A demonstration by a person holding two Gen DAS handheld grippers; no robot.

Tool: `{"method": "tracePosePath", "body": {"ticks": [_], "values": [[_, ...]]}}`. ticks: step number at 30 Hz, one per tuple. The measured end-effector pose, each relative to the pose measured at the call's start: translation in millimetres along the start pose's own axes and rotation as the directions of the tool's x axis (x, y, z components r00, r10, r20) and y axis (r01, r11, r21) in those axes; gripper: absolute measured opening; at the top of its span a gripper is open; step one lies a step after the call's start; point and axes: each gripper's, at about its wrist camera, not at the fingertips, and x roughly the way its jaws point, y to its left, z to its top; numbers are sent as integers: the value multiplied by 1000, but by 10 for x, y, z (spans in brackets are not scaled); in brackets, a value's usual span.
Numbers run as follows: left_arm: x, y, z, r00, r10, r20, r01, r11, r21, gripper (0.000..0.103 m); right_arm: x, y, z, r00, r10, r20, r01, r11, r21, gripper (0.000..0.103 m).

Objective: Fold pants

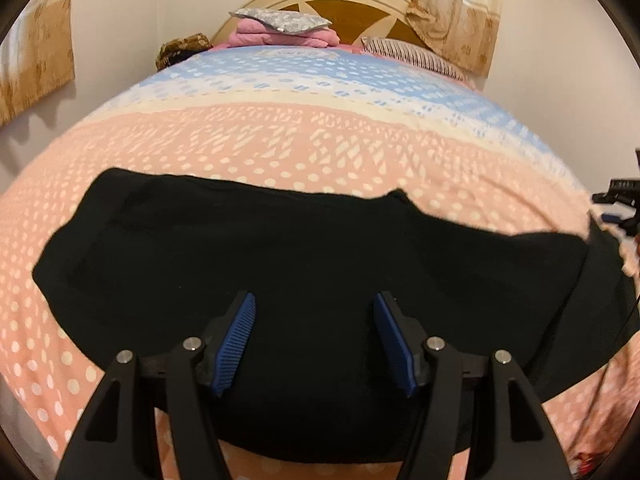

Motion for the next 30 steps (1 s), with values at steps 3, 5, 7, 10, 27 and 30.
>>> {"method": "tracePosePath", "body": {"ticks": [3, 5, 7, 10, 27, 30], "values": [[19, -72, -3, 999, 32, -3, -32, 999, 44, 69, 221, -150, 115, 989, -143, -31, 142, 990, -16, 49], [11, -67, 1, 999, 36, -7, -36, 998, 45, 70, 397, -167, 146, 982, -175, -68, 173, 985, -23, 49], [24, -58, 13, 999, 34, -11, -33, 999, 39, 71, 460, -131, 178, 975, -212, -59, 208, 976, -64, 49], [23, -74, 13, 999, 46, -14, -45, 998, 45, 72, 460, -161, 206, 973, -220, -69, 214, 974, -76, 44], [68, -110, 29, 998, 58, -20, -57, 997, 46, 78, -1382, -2131, -1347, 930, 231, 286, -332, 861, 384, 6], [84, -114, 48, 998, 62, -24, -61, 997, 41, 78, -1229, -2399, -1655, 932, 269, 244, -355, 816, 455, 7]]}}
